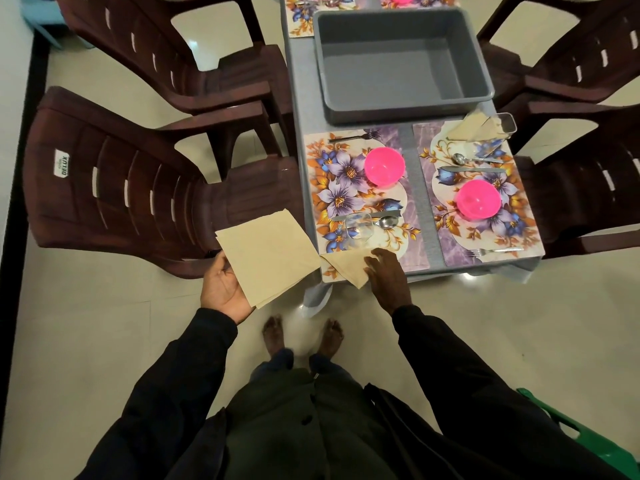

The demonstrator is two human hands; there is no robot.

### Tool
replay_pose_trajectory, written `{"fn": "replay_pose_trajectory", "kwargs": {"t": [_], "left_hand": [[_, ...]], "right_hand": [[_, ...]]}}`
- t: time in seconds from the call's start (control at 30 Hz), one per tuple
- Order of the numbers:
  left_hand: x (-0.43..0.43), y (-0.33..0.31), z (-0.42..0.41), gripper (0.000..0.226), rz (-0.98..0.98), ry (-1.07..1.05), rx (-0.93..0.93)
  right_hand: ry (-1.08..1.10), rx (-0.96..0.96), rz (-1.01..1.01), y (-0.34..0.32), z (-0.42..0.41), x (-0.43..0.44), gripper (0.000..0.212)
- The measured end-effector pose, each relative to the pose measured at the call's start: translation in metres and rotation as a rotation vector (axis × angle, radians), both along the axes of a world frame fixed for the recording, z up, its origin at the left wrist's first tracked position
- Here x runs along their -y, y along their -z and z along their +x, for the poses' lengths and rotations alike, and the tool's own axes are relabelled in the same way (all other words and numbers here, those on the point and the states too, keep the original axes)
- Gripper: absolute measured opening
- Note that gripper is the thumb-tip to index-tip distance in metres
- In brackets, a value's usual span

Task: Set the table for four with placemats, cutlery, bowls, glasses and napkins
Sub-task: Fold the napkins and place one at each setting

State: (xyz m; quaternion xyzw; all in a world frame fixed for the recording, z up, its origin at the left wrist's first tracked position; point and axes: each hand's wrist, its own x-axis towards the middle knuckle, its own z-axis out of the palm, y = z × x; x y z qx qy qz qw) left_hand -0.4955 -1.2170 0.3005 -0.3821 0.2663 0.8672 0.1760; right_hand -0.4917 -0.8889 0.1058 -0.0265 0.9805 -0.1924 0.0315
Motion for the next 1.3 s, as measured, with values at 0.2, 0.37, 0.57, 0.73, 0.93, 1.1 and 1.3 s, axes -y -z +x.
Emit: {"fn": "replay_pose_trajectory", "kwargs": {"t": [0.2, 0.37, 0.57, 0.73, 0.93, 1.1, 1.3], "left_hand": [[-0.005, 0.001, 0.001, 0.044, -0.014, 0.010, 0.001], [-0.008, 0.005, 0.003, 0.044, 0.015, -0.002, -0.013], [-0.009, 0.010, 0.005, 0.042, 0.031, -0.006, -0.027], [-0.009, 0.005, 0.008, 0.042, 0.042, -0.020, -0.050], [0.003, -0.003, 0.015, 0.043, 0.056, -0.057, -0.082], [0.033, -0.017, 0.022, 0.046, 0.042, -0.046, -0.117], [0.104, -0.019, 0.034, 0.050, 0.074, -0.096, -0.141]], "right_hand": [[0.011, -0.031, -0.036, -0.015, 0.000, 0.003, 0.025], [0.092, -0.090, -0.118, -0.034, 0.002, 0.004, 0.023], [0.276, -0.138, -0.350, -0.070, 0.002, 0.005, 0.016], [0.294, -0.252, -0.570, -0.128, -0.011, 0.022, 0.013], [0.184, -0.030, -0.795, -0.196, -0.038, 0.087, 0.012], [0.084, 0.171, -0.880, -0.220, -0.045, 0.151, 0.031], [0.033, 0.162, -0.866, -0.231, -0.046, 0.241, 0.023]]}}
